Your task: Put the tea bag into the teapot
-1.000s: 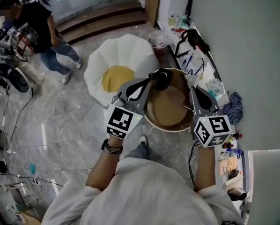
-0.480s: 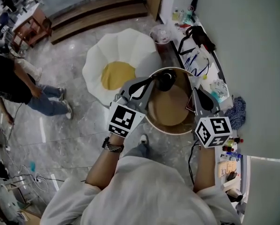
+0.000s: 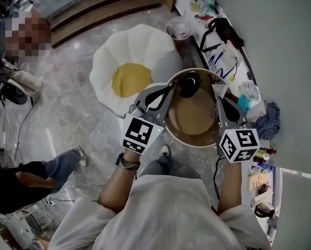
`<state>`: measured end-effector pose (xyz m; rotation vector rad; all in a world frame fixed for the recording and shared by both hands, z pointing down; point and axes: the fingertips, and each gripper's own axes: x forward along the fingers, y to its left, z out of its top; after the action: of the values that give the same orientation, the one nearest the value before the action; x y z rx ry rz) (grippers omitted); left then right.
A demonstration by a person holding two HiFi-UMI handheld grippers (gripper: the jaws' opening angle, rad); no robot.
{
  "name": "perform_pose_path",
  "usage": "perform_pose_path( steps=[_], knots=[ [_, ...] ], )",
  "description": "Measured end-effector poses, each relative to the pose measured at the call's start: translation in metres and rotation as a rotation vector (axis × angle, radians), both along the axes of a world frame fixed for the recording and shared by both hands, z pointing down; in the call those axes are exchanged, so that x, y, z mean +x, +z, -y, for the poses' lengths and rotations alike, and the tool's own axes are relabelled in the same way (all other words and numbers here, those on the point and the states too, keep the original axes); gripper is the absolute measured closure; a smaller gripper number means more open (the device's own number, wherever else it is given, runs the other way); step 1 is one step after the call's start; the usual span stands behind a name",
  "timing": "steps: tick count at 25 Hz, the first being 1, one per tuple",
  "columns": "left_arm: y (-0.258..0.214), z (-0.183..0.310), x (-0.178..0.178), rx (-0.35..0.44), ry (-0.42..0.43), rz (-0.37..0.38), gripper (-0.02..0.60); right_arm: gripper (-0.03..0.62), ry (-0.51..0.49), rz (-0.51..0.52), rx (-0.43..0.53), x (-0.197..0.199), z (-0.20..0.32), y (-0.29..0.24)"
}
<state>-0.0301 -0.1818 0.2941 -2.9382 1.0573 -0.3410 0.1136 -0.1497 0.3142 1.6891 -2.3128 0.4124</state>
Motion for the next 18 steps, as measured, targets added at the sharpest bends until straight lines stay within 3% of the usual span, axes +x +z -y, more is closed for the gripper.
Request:
perform_pose_path(
  steps=[7,14,18],
  knots=[
    [0.039,0.02,0.001,-0.074,-0.011,0.013,0.577,0.592,-0.017,-0.037,-0.077,0.004,0.027,0.043],
    [0.054,0.034,0.007,-0.09,0.01,0.002,0.575,0.592,-0.05,-0.012,-0.132,0.002,0.056,0.073],
    [0.069,0.053,0.01,-0.12,-0.019,0.025,0.575,0.592,-0.073,-0.006,-0.162,0.005,0.077,0.09]
  ],
)
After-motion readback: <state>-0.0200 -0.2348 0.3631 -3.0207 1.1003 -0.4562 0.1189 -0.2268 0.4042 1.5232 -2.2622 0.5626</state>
